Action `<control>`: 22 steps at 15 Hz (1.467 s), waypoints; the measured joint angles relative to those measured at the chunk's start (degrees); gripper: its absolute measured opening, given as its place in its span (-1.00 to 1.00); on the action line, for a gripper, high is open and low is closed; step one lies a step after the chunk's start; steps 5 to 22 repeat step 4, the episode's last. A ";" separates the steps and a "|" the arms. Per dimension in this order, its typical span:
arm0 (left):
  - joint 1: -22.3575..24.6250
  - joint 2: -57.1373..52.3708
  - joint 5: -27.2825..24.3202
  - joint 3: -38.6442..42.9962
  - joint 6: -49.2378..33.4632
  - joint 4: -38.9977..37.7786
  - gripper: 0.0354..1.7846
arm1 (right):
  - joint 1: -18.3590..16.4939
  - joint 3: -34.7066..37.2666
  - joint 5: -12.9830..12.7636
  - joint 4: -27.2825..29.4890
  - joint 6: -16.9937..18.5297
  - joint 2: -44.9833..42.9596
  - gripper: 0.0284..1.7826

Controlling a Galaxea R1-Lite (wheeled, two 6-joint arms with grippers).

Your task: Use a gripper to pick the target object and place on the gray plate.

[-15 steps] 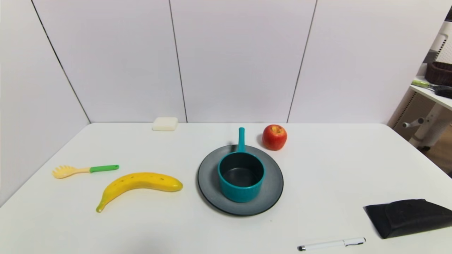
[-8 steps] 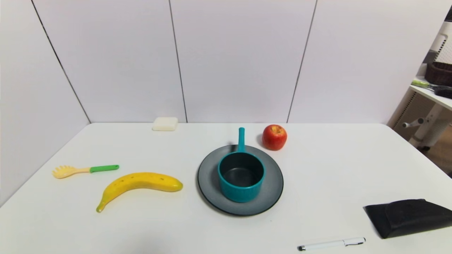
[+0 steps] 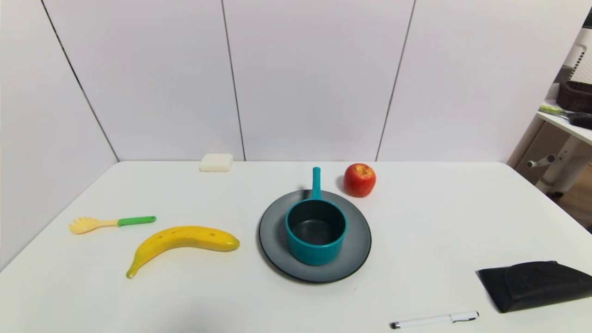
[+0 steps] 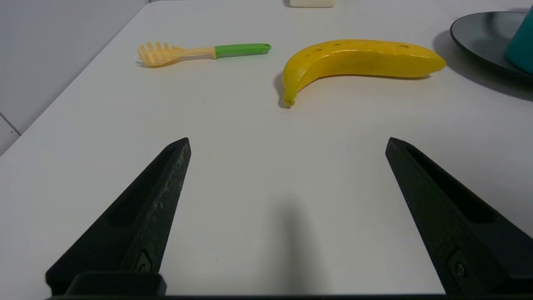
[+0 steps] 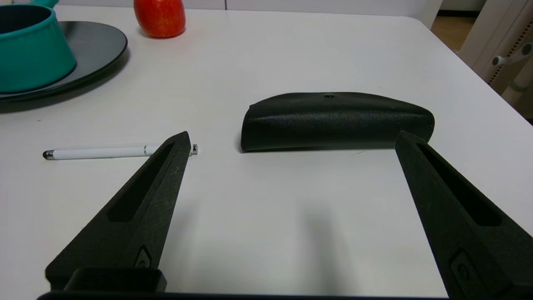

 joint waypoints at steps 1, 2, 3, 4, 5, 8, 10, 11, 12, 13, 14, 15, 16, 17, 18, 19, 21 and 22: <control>0.00 -0.02 0.00 0.00 0.00 0.00 0.89 | 0.00 0.00 0.00 0.02 -0.23 0.00 0.90; 0.00 -0.02 0.00 0.00 0.02 0.00 0.89 | -0.02 0.00 -0.13 -0.09 -0.67 0.00 0.90; 0.00 0.00 0.00 0.00 0.02 0.00 0.89 | 0.00 0.00 -0.11 -0.07 -0.87 0.00 0.90; 0.00 -0.02 0.00 0.00 0.00 0.00 0.89 | -0.02 0.00 0.30 0.04 -0.72 0.00 0.90; 0.00 -0.02 0.00 0.00 0.00 0.00 0.89 | -0.02 0.00 0.30 0.04 -0.72 0.00 0.90; 0.00 -0.02 0.00 0.00 0.00 0.00 0.89 | -0.02 0.00 0.30 0.04 -0.72 0.00 0.90; 0.00 -0.02 0.00 0.00 0.00 0.00 0.89 | -0.02 0.00 0.30 0.04 -0.72 0.00 0.90; 0.00 -0.02 0.00 0.00 0.00 0.00 0.89 | -0.02 0.00 0.30 0.04 -0.72 0.00 0.90; 0.00 -0.02 0.00 0.00 0.00 0.00 0.89 | -0.02 0.00 0.30 0.04 -0.72 0.00 0.90; 0.00 -0.02 0.00 0.00 0.00 0.00 0.89 | -0.02 0.00 0.30 0.04 -0.72 0.00 0.90; 0.00 -0.02 0.00 0.00 0.00 0.00 0.89 | -0.02 0.00 0.30 0.04 -0.72 0.00 0.90; 0.00 -0.02 0.00 0.00 0.00 0.00 0.89 | -0.02 0.00 0.30 0.04 -0.72 0.00 0.90; 0.00 -0.02 0.00 0.00 0.00 0.00 0.89 | -0.02 0.00 0.30 0.04 -0.72 0.00 0.90; 0.00 -0.02 0.00 0.00 0.00 0.00 0.89 | -0.02 0.00 0.30 0.04 -0.72 0.00 0.90; 0.00 -0.02 0.00 0.00 0.00 0.00 0.89 | -0.02 0.00 0.30 0.04 -0.72 0.00 0.90; 0.00 -0.02 0.00 0.00 0.00 0.00 0.89 | -0.02 0.00 0.30 0.04 -0.72 0.00 0.90; 0.00 -0.02 0.00 0.00 0.00 0.00 0.89 | -0.02 0.00 0.30 0.04 -0.72 0.00 0.90; 0.00 -0.02 0.00 0.00 0.00 0.00 0.89 | -0.02 0.00 0.30 0.04 -0.72 0.00 0.90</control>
